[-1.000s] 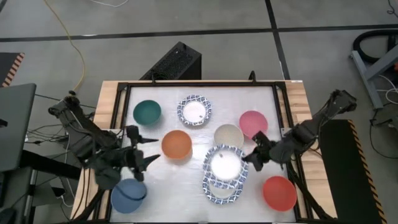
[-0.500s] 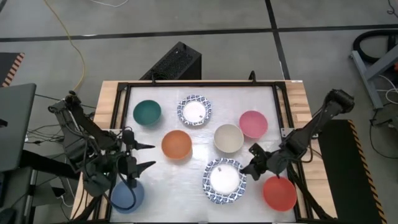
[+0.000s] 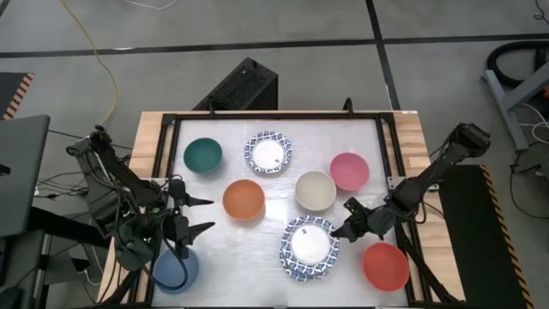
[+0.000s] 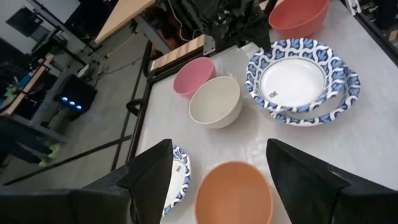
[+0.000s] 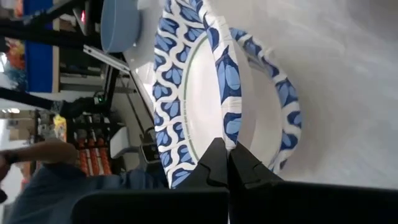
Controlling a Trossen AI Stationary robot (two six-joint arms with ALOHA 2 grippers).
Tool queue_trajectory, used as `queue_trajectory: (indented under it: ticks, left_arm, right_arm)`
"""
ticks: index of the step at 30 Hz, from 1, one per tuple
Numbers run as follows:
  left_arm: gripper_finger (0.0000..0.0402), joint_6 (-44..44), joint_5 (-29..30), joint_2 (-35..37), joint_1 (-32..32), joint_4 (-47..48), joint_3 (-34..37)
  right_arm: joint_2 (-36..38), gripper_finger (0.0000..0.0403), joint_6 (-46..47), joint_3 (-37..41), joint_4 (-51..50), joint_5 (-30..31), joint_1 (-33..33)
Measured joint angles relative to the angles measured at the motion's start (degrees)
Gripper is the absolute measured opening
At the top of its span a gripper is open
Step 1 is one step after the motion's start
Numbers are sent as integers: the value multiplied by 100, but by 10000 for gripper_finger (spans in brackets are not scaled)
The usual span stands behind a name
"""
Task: Nest bowls inside each other
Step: Stack the left white paper bowl into the right white paper bowl
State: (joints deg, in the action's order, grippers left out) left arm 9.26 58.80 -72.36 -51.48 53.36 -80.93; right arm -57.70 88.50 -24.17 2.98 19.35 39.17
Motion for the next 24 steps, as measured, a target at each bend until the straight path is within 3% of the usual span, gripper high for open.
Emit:
queue_trajectory:
  ticks: [24]
  left_arm:
    - [249, 22, -130, 0, 2, -9, 0]
  right_arm:
    - [-725, 10, 190, 206, 752, -382, -19]
